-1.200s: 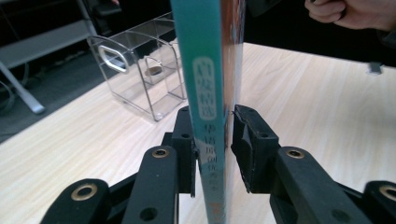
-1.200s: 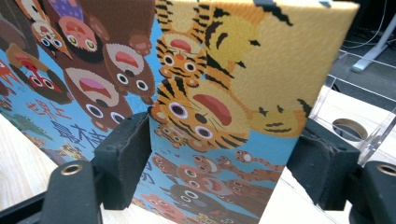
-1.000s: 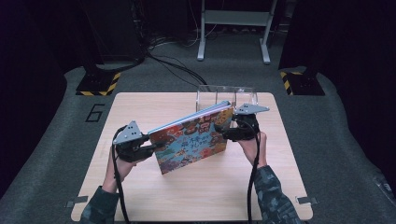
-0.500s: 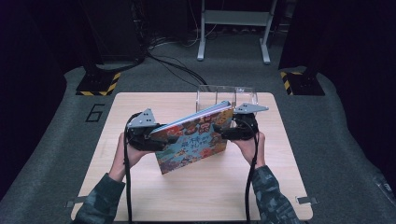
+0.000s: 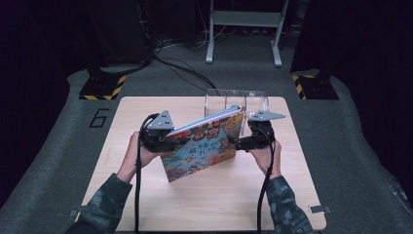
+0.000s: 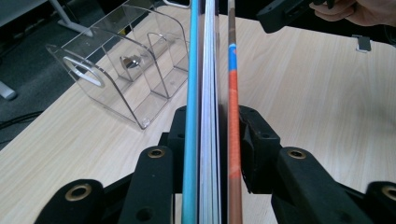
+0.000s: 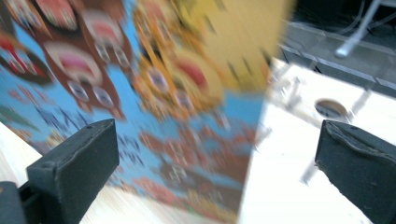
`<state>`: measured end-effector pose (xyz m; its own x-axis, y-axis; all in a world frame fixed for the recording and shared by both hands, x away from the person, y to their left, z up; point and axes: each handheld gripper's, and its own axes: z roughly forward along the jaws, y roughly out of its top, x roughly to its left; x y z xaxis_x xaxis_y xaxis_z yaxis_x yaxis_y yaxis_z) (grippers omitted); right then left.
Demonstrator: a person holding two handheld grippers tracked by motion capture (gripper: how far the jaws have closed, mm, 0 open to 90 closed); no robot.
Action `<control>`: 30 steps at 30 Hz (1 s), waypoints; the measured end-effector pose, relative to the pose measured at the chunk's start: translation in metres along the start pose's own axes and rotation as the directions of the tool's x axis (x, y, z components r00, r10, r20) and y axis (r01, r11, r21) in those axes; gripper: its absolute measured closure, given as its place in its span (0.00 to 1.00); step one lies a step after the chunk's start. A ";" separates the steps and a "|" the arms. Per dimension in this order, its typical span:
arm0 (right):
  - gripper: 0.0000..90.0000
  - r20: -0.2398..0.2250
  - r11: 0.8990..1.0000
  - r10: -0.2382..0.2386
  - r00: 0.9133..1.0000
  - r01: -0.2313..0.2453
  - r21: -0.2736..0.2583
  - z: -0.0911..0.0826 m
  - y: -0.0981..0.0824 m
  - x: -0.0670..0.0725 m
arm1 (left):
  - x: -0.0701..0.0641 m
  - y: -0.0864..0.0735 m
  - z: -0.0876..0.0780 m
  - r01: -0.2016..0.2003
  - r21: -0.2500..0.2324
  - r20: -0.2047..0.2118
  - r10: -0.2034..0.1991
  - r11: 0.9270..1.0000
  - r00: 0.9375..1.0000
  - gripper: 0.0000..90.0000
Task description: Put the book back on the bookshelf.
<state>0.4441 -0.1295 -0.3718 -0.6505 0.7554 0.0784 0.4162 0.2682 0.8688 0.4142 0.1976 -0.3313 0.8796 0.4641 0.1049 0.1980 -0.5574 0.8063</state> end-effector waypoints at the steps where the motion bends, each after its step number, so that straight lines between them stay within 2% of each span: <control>1: 0.00 0.009 1.000 0.007 1.000 -0.007 0.007 -0.002 -0.005 -0.002 | 0.001 0.000 0.000 0.003 0.008 0.004 -0.003 1.000 1.000 0.77; 2: 0.00 0.009 1.000 0.007 1.000 -0.007 0.007 -0.002 -0.005 -0.002 | 0.001 0.000 0.000 0.007 0.002 0.002 -0.007 1.000 1.000 0.77; 3: 0.00 0.046 1.000 0.003 0.999 -0.004 0.027 -0.005 -0.020 -0.006 | 0.002 0.000 0.000 0.016 0.000 0.017 -0.016 1.000 1.000 0.80; 4: 0.00 0.046 1.000 0.003 0.999 -0.004 0.027 -0.005 -0.020 -0.006 | 0.003 0.000 0.000 0.018 -0.010 0.015 -0.018 1.000 1.000 0.80; 5: 0.00 0.065 0.999 0.010 0.998 -0.013 0.045 -0.005 -0.029 -0.010 | 0.004 -0.001 0.000 0.035 -0.011 0.024 -0.035 0.999 0.999 0.80; 6: 0.00 0.107 0.997 0.026 0.994 -0.034 0.070 -0.005 -0.051 -0.018 | 0.004 -0.001 0.000 0.035 -0.009 0.030 -0.035 0.999 0.999 0.83; 7: 0.00 0.107 0.997 0.026 0.994 -0.034 0.070 -0.005 -0.051 -0.018 | 0.005 -0.001 0.000 0.029 -0.015 0.033 -0.028 0.999 0.999 0.83; 8: 0.00 0.135 0.995 0.039 0.990 -0.051 0.086 -0.006 -0.062 -0.023 | 0.005 -0.001 0.000 0.035 -0.019 0.039 -0.035 0.999 0.999 0.83; 10: 0.00 0.167 0.990 0.095 0.981 -0.111 0.088 -0.007 -0.089 -0.034 | 0.004 -0.001 0.000 0.035 -0.020 0.051 -0.034 0.999 0.998 0.85; 11: 0.00 0.184 0.988 0.103 0.978 -0.123 0.099 -0.007 -0.100 -0.038 | 0.004 -0.001 0.000 0.029 -0.018 0.057 -0.028 0.999 0.998 0.86; 12: 0.00 0.204 0.982 0.135 0.970 -0.159 0.106 -0.008 -0.118 -0.044 | 0.003 0.000 -0.001 0.034 -0.013 0.074 -0.033 0.999 0.997 0.88; 14: 0.00 0.227 0.976 0.153 0.962 -0.183 0.116 -0.008 -0.136 -0.050 | 0.003 0.000 -0.001 0.041 -0.013 0.080 -0.040 0.999 0.996 0.89; 15: 0.00 0.227 0.976 0.153 0.962 -0.183 0.116 -0.008 -0.136 -0.050 | 0.003 0.000 -0.001 0.039 -0.011 0.083 -0.038 0.999 0.996 0.89; 17: 0.00 0.257 0.967 0.202 0.945 -0.234 0.100 -0.009 -0.155 -0.056 | 0.002 0.001 -0.001 0.031 -0.008 0.079 -0.030 1.000 0.996 0.89; 18: 0.00 0.257 0.967 0.202 0.945 -0.234 0.100 -0.009 -0.155 -0.056 | 0.001 0.001 -0.001 0.039 -0.006 0.088 -0.039 0.999 0.995 0.89; 20: 0.01 0.289 0.964 0.216 0.933 -0.251 0.091 -0.012 -0.165 -0.058 | -0.001 0.001 -0.001 0.042 -0.010 0.069 -0.041 0.999 0.997 0.90; 21: 0.02 0.289 0.964 0.216 0.933 -0.251 0.091 -0.012 -0.165 -0.058 | -0.001 0.002 -0.001 0.041 -0.006 0.069 -0.040 0.999 0.997 0.90; 22: 0.02 0.301 0.966 0.211 0.930 -0.246 0.082 -0.013 -0.167 -0.060 | -0.002 0.003 -0.001 0.057 -0.013 0.074 -0.056 0.998 0.996 0.90; 23: 0.03 0.306 0.964 0.223 0.926 -0.255 0.069 -0.015 -0.172 -0.062 | -0.001 0.004 -0.001 0.053 -0.005 0.074 -0.052 0.999 0.996 0.90; 24: 0.03 0.307 0.962 0.231 0.923 -0.264 0.069 -0.015 -0.173 -0.063 | 0.000 0.006 0.000 0.071 -0.010 0.073 -0.070 0.997 0.995 0.90; 27: 0.03 0.312 0.964 0.227 0.923 -0.259 0.065 -0.015 -0.177 -0.064 | 0.001 0.009 0.001 0.081 -0.003 0.073 -0.081 0.997 0.994 0.90; 29: 0.03 0.311 0.964 0.230 0.922 -0.259 0.057 -0.016 -0.176 -0.064 | 0.003 0.015 0.001 0.101 0.017 0.073 -0.102 0.995 0.992 0.90; 30: 0.03 0.306 0.965 0.226 0.925 -0.255 0.058 -0.015 -0.177 -0.065 | 0.003 0.017 0.001 0.097 0.018 0.065 -0.098 0.995 0.993 0.90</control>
<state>0.4029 -0.2354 -0.5233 -0.3127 0.9423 0.1192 0.6044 0.1006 0.7903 0.4212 0.1886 -0.3177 0.8821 0.4708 -0.0125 0.2901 -0.5223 0.8019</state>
